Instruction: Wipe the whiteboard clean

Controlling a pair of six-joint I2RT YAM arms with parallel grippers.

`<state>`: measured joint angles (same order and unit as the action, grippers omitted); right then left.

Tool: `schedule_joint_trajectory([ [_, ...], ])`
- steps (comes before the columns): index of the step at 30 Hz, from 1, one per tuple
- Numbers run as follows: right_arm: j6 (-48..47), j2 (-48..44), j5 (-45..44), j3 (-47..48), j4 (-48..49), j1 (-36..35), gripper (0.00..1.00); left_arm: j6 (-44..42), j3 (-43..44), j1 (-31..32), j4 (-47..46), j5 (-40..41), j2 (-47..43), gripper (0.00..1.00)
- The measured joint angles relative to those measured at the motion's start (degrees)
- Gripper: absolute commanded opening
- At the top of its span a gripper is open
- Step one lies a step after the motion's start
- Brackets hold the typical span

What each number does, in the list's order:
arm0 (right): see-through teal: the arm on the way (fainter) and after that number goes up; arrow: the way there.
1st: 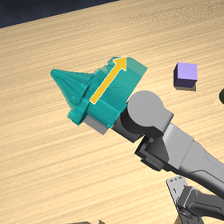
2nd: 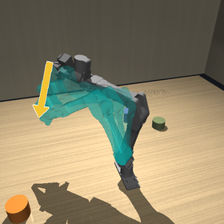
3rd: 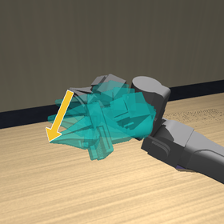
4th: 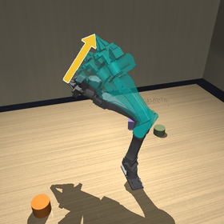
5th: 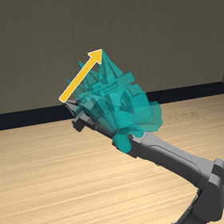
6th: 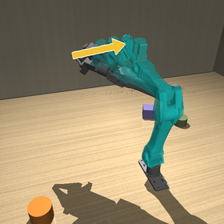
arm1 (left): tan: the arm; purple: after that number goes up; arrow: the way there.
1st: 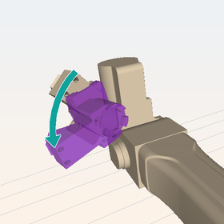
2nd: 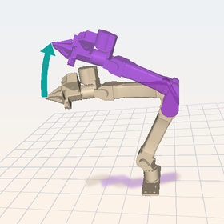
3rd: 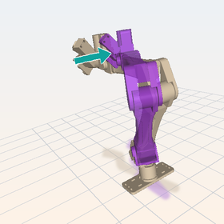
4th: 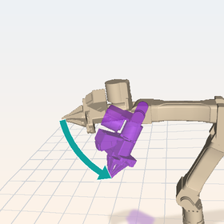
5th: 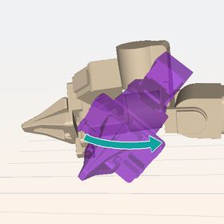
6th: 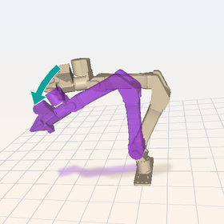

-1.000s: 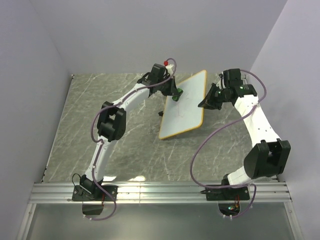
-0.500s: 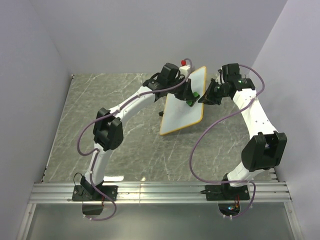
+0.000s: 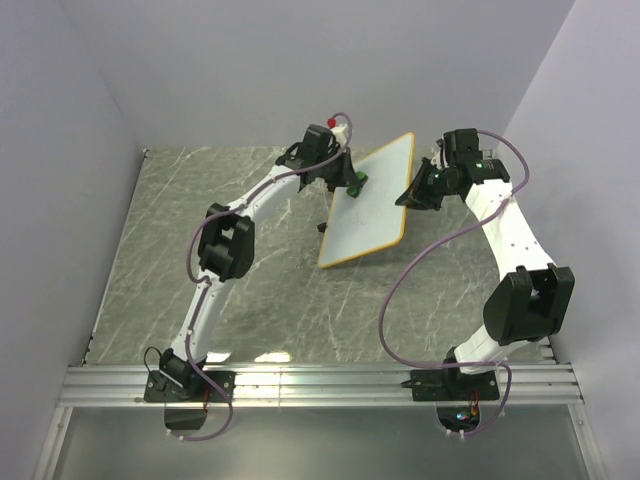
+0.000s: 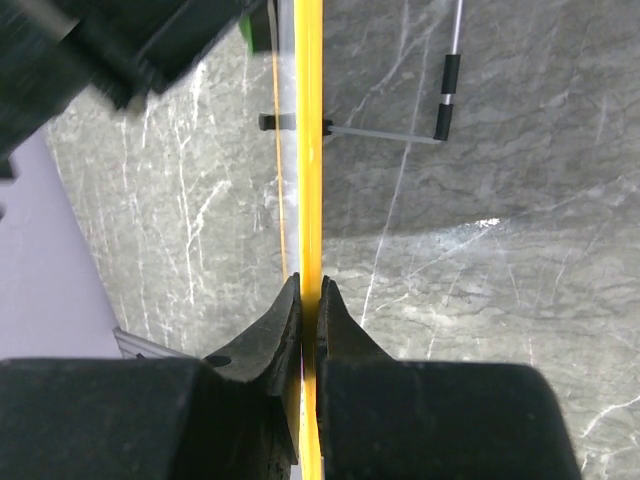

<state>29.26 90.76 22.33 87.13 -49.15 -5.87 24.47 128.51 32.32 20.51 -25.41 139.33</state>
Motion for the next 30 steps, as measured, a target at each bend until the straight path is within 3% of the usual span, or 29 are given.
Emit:
schedule_joint_trajectory([
  [8, 0.0, 0.0, 0.0, 0.8, -0.6, -0.5, 0.00, -2.4, -0.8, -2.9, 2.4, 0.6, 2.4, 0.00],
  [21, -1.5, 1.0, -0.4, 3.3, -2.8, -1.1, 0.00, -6.9, -39.1, 3.1, -0.5, -7.3, -25.8, 0.00],
  [30, -3.2, 2.6, -0.3, 5.4, -2.8, -1.1, 0.00, -2.2, -40.3, 7.8, -3.8, -10.7, -30.5, 0.00],
])
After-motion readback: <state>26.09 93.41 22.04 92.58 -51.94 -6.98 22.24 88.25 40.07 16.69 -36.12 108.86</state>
